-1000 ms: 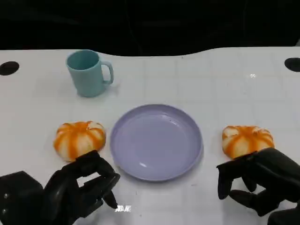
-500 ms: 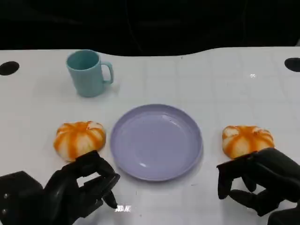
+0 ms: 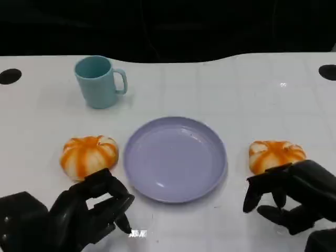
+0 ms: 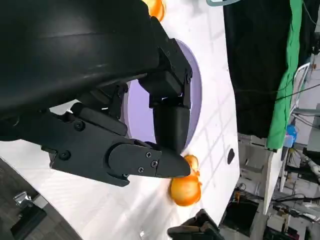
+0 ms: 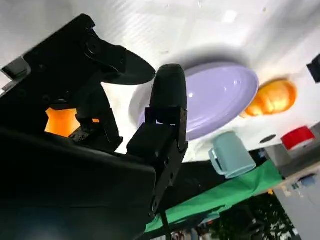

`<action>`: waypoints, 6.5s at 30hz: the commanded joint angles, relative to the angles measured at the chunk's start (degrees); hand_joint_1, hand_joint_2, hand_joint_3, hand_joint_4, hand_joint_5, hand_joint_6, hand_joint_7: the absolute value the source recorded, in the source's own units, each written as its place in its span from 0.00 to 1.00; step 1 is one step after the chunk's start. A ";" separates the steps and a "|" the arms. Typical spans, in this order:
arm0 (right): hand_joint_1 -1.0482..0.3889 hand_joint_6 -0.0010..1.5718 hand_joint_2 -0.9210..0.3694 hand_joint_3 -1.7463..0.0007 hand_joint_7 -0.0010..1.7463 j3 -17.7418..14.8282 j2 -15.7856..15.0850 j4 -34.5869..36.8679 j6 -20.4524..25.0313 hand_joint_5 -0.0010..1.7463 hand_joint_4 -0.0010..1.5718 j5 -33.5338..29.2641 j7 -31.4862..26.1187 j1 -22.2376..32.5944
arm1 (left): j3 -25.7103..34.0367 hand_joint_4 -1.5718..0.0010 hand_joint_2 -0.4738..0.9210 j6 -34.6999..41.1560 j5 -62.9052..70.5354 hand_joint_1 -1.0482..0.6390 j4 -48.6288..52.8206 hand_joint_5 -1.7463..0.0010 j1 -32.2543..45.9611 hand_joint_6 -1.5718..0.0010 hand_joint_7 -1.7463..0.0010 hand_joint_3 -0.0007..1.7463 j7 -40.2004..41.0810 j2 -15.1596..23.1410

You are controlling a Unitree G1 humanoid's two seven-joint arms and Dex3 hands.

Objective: Grasp the bread from the table and place it into the plate.

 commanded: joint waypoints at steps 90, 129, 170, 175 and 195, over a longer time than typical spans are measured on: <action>0.63 0.55 0.02 0.99 0.06 15.96 2.09 32.88 24.87 0.23 0.52 -18.46 4.85 -31.86 | -0.17 0.54 1.00 0.24 0.46 0.29 -1.66 0.00 1.09 0.58 0.12 0.14 0.63 0.49; 0.74 0.44 0.36 0.47 0.98 11.89 7.82 42.51 6.60 1.00 0.56 -11.03 -29.00 -34.51 | -0.27 0.54 1.00 0.61 0.54 0.30 -1.50 0.00 1.03 0.58 0.12 0.15 1.18 0.24; 0.66 0.48 0.51 0.23 0.98 14.81 19.36 40.67 -1.30 1.00 0.61 -8.29 -15.79 -37.58 | -0.96 0.53 1.00 0.18 1.07 0.31 -1.74 0.00 1.35 0.57 0.13 0.16 1.62 -0.19; 0.65 0.48 0.49 0.26 0.94 15.16 20.38 42.97 -2.20 1.00 0.61 -7.75 -14.36 -38.03 | -0.94 0.52 1.00 0.06 0.82 0.30 -1.78 0.00 1.36 0.56 0.13 0.15 1.37 -0.19; 0.30 0.25 0.00 0.89 0.00 16.54 19.43 42.65 -0.87 0.20 0.13 -9.11 -9.48 -38.75 | -0.99 0.53 1.00 -0.11 0.78 0.31 -1.92 0.00 1.45 0.56 0.14 0.15 1.17 -0.08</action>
